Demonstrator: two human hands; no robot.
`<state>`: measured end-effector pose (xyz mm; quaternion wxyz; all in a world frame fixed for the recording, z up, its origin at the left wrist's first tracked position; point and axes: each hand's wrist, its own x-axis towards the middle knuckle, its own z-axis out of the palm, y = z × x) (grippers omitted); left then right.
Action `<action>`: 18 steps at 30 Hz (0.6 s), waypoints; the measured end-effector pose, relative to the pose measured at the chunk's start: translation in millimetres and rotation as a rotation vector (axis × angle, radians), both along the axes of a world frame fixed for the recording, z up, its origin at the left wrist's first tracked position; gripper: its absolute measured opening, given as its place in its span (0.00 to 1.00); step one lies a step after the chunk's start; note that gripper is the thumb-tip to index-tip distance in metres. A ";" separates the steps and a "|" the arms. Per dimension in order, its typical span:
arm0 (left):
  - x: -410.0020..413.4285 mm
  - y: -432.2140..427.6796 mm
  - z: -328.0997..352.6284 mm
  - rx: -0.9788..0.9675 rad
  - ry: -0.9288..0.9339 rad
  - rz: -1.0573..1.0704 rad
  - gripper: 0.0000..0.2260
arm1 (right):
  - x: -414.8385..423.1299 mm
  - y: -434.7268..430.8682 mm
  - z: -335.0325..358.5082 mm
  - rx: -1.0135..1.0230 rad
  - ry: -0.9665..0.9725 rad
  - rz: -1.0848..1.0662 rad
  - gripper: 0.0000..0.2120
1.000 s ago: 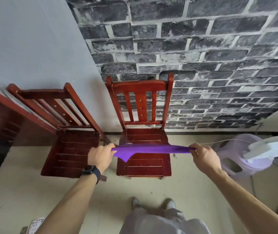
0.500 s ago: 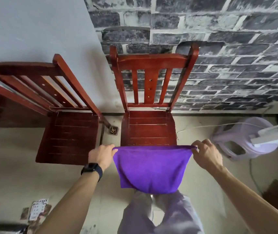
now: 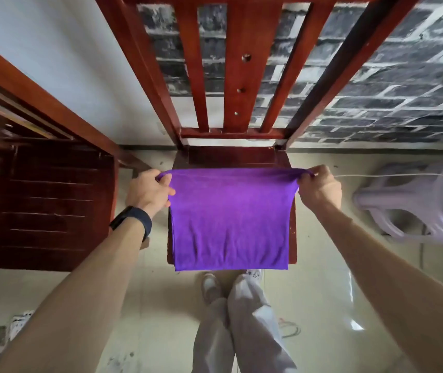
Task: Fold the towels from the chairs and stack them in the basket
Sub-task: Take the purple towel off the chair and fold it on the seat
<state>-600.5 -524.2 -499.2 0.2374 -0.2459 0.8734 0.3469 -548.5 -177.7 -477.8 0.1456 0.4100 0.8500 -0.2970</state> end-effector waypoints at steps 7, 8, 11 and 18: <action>-47.3 19.8 -37.7 0.090 0.082 0.053 0.06 | -43.5 8.4 -58.3 -0.035 0.119 -0.027 0.13; -51.1 20.8 -42.6 0.116 0.095 0.059 0.05 | -45.5 9.8 -65.5 -0.045 0.133 -0.033 0.13; -46.6 16.3 -62.0 0.200 0.084 0.078 0.13 | -39.4 14.0 -82.1 -0.170 0.133 -0.017 0.24; 88.4 -5.3 -102.9 -0.150 -0.210 -0.014 0.10 | 91.6 -6.3 -120.7 -0.209 -0.257 -0.086 0.29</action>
